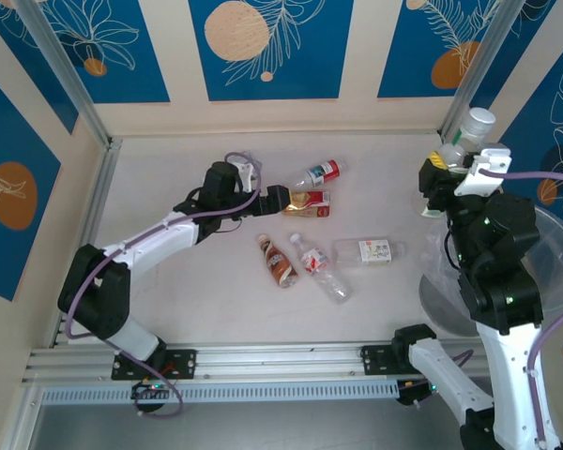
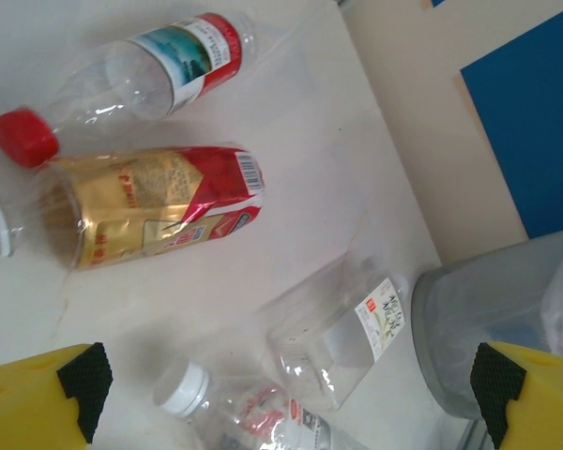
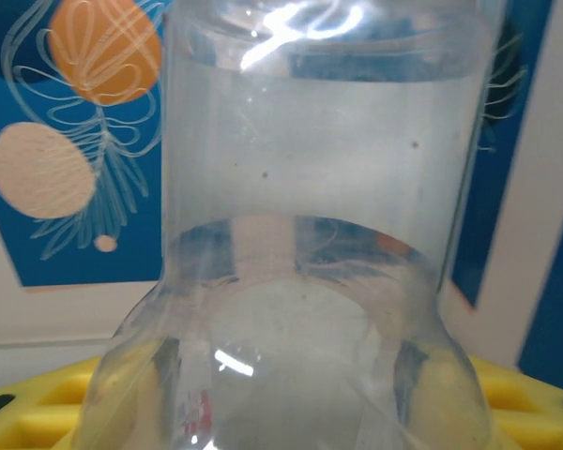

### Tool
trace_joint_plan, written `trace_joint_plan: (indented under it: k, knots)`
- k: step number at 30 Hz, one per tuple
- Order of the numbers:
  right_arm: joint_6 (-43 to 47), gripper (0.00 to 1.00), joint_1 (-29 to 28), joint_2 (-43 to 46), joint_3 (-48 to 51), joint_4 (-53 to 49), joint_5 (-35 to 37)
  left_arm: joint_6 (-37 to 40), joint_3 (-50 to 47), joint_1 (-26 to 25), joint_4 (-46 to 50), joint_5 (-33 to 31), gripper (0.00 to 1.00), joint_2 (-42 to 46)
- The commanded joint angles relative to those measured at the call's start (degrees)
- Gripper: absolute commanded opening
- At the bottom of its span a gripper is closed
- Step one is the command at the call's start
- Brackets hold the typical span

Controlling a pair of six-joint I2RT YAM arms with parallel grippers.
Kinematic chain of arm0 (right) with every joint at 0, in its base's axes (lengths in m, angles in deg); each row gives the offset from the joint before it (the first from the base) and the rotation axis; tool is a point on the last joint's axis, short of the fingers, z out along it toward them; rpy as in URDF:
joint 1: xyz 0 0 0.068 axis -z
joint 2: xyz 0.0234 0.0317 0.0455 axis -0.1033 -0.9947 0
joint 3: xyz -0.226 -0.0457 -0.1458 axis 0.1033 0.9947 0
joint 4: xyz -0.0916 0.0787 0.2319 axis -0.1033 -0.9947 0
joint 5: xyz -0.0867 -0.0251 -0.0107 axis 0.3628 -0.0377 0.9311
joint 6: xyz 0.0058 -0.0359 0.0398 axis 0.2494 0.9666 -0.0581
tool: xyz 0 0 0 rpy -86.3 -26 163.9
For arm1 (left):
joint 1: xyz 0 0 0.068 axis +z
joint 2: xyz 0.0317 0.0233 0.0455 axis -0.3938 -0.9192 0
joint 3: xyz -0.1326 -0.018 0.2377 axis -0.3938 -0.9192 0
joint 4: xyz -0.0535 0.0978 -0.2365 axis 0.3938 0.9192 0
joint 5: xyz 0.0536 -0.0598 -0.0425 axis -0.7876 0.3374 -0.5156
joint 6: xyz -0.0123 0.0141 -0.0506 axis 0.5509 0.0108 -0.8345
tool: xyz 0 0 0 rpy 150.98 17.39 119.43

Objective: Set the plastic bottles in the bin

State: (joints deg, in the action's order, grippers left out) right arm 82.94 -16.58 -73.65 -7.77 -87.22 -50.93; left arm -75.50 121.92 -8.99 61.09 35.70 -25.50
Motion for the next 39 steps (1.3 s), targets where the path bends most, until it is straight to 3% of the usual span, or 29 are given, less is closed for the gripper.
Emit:
trace_joint_plan:
  k: [1, 7, 14, 19, 24, 27, 33, 39]
  knots:
    - [4.8, 0.49, 1.1, 1.8, -0.1, -1.4, 8.8, 0.8, 2.2, -0.3, -2.7, 3.0, 0.99, -1.9]
    - [13.8, 0.48, 4.5, 1.2, 2.3, 0.7, 19.6, -0.5, 3.1, -0.3, -4.5, 4.8, 0.99, -4.8]
    - [16.3, 0.49, 15.6, -0.5, 5.9, 5.4, 21.7, -0.8, 4.4, -0.3, -4.8, 7.0, 0.99, -7.0]
    - [8.0, 0.49, 25.1, -0.5, 9.0, 1.9, 16.7, 1.4, 4.9, -0.2, -2.9, 6.7, 0.99, -7.0]
    - [3.1, 0.55, 31.4, -0.3, 15.2, 4.2, 17.1, 3.3, 5.8, -0.2, -1.2, 7.3, 0.99, -7.1]
    - [2.7, 0.53, 33.1, 0.4, 19.2, 7.2, 15.3, 4.0, 5.8, -0.2, -0.7, 7.4, 0.99, -7.1]
    - [-0.1, 0.55, 33.8, 3.0, 27.4, 15.7, 18.8, 4.0, 4.9, -0.1, -0.5, 7.0, 0.99, -6.7]
    - [-5.8, 0.67, 33.8, 2.5, 28.8, 14.9, 22.4, 4.0, 4.9, -0.2, 0.2, 6.7, 0.99, -6.4]
